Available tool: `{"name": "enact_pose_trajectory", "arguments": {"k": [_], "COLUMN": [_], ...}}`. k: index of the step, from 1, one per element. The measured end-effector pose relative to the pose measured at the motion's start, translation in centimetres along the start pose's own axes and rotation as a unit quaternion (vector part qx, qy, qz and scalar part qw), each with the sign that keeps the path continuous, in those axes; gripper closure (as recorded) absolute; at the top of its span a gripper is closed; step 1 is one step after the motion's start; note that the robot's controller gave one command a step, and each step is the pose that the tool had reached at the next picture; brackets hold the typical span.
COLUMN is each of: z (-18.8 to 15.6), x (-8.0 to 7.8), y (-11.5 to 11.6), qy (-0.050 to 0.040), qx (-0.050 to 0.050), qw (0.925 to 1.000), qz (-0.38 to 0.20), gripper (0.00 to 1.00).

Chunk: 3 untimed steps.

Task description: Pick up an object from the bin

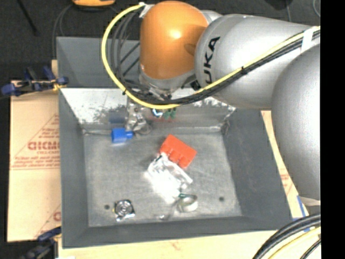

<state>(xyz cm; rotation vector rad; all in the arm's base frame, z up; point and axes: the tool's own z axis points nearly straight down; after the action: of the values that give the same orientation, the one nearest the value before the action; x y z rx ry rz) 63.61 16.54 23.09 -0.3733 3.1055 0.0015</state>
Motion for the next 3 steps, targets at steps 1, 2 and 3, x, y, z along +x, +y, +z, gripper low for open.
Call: {"name": "enact_pose_trajectory", "arguments": {"k": [1,2,3], "z": [5.9,10.2,0.9], "x": [-0.9,0.1,0.5], "y": [-1.7,-6.0,-6.3], "qy": [0.0066,0.0069,0.0019], "qx": [0.0,0.0,-0.001], "qw": [0.9949,0.9921,0.9577], "qz": [-0.1,-0.125,-0.288], "gripper": [1.0,1.0,1.0]}}
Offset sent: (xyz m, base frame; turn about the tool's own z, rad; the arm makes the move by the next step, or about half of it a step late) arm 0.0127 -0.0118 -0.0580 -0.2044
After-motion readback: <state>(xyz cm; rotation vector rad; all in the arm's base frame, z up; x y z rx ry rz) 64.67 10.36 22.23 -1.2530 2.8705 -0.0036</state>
